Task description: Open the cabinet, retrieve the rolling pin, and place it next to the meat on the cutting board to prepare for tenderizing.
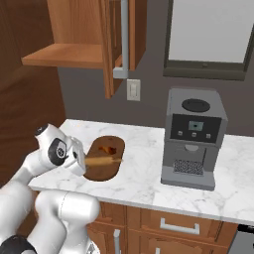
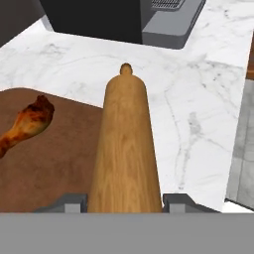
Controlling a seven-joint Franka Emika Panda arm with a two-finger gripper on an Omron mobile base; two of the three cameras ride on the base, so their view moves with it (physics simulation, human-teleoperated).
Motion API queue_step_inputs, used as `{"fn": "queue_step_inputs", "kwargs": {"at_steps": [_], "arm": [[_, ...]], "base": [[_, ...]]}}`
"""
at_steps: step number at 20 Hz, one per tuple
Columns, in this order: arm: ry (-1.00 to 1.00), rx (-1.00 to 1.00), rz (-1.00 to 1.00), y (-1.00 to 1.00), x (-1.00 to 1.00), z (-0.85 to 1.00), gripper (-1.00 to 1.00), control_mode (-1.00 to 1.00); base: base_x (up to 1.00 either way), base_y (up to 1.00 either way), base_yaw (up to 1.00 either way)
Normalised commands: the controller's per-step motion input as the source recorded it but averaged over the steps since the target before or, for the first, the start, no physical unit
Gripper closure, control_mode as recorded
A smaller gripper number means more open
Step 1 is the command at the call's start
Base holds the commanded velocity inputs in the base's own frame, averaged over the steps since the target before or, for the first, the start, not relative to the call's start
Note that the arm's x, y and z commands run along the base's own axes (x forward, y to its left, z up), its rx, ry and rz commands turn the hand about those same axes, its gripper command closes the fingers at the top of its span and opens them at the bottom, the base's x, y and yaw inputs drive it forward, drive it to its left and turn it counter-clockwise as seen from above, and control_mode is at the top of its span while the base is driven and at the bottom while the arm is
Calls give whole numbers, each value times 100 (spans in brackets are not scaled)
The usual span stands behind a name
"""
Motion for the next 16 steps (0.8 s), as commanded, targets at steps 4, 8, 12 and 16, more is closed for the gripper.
{"fn": "queue_step_inputs", "kwargs": {"at_steps": [4, 8, 12, 16], "arm": [[7, 0, -5, 0, 35, -18, 100, -100], [7, 0, -3, 0, 32, -16, 100, -100], [6, 0, 0, 0, 30, -21, 100, -100], [3, 0, 0, 0, 28, -24, 100, -100]], "base": [[0, 0, 0], [0, 0, 0], [0, 0, 0], [0, 0, 0]]}}
